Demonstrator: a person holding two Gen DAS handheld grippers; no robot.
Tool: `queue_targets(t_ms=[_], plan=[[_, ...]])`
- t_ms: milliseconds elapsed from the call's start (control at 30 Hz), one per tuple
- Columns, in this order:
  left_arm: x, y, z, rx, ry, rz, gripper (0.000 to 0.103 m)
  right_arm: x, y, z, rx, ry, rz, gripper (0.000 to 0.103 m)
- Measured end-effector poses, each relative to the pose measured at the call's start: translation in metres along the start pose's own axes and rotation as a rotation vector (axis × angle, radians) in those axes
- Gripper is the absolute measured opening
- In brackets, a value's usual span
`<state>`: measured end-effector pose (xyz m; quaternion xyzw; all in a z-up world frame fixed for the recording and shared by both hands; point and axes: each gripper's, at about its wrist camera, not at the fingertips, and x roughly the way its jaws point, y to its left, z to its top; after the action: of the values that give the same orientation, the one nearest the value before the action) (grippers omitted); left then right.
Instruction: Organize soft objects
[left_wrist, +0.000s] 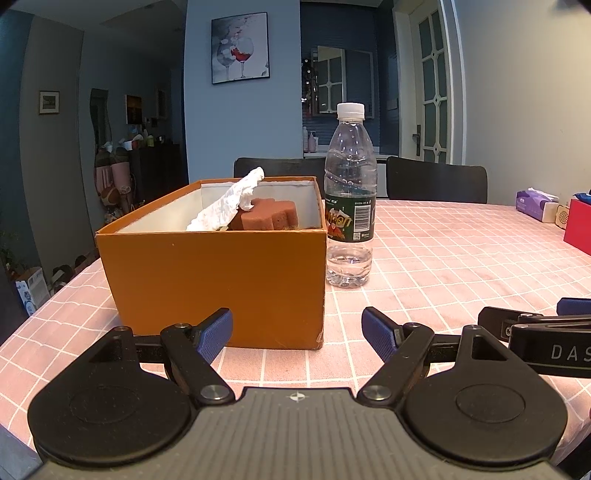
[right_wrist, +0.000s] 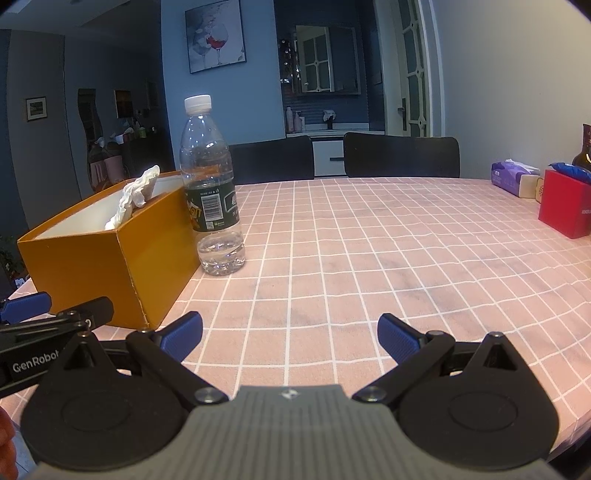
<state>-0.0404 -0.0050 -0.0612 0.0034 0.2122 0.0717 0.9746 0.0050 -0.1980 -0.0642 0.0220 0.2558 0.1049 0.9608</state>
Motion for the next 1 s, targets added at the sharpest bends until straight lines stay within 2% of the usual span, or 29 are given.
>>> queue_targets(t_ms=[1000], plan=[[-0.0013,-0.0001,0.0005,-0.002,-0.003,0.000,0.093,-0.0016,0.0019,-0.0022,-0.009,0.003,0.001,0.099]])
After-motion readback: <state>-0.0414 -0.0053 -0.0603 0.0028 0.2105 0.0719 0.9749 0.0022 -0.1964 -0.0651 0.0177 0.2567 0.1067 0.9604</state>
